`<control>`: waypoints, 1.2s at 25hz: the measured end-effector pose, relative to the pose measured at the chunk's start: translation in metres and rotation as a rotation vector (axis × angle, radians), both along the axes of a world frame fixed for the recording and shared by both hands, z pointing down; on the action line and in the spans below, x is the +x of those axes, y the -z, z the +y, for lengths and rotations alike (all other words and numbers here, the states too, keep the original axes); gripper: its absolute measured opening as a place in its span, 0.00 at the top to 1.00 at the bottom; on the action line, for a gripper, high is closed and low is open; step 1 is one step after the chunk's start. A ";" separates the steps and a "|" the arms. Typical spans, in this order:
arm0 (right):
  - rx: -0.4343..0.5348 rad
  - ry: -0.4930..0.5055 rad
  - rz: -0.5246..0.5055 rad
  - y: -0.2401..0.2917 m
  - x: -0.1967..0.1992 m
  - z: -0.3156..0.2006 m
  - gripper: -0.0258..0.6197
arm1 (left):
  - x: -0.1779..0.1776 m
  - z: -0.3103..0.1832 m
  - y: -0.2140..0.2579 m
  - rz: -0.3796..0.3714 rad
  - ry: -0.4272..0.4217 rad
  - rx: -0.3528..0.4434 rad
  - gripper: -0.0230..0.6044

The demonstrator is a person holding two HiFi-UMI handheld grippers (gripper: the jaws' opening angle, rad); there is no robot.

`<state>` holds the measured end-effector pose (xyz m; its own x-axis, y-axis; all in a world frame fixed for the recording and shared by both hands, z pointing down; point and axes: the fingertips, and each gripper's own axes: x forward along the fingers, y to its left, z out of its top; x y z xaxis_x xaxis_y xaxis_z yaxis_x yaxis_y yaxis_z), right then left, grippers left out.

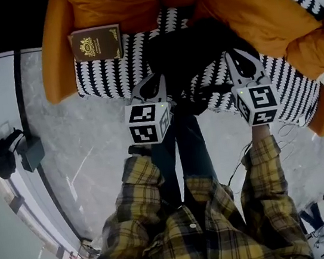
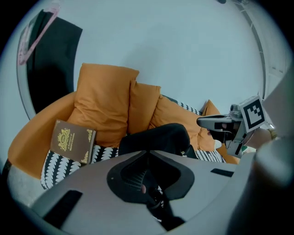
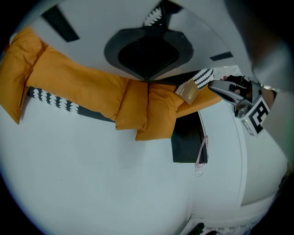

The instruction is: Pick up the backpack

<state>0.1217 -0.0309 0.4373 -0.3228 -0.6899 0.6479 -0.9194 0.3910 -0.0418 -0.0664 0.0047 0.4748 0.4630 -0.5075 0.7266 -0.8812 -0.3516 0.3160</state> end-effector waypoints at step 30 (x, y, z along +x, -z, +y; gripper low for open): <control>-0.115 0.277 0.237 -0.104 0.008 -0.048 0.47 | -0.001 0.012 -0.134 0.041 0.170 -0.306 0.49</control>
<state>0.1293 -0.0787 0.5408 -0.3189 -0.5160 0.7950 -0.7689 0.6313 0.1013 -0.0671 0.0171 0.6085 0.4226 -0.3411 0.8397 -0.9034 -0.0847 0.4203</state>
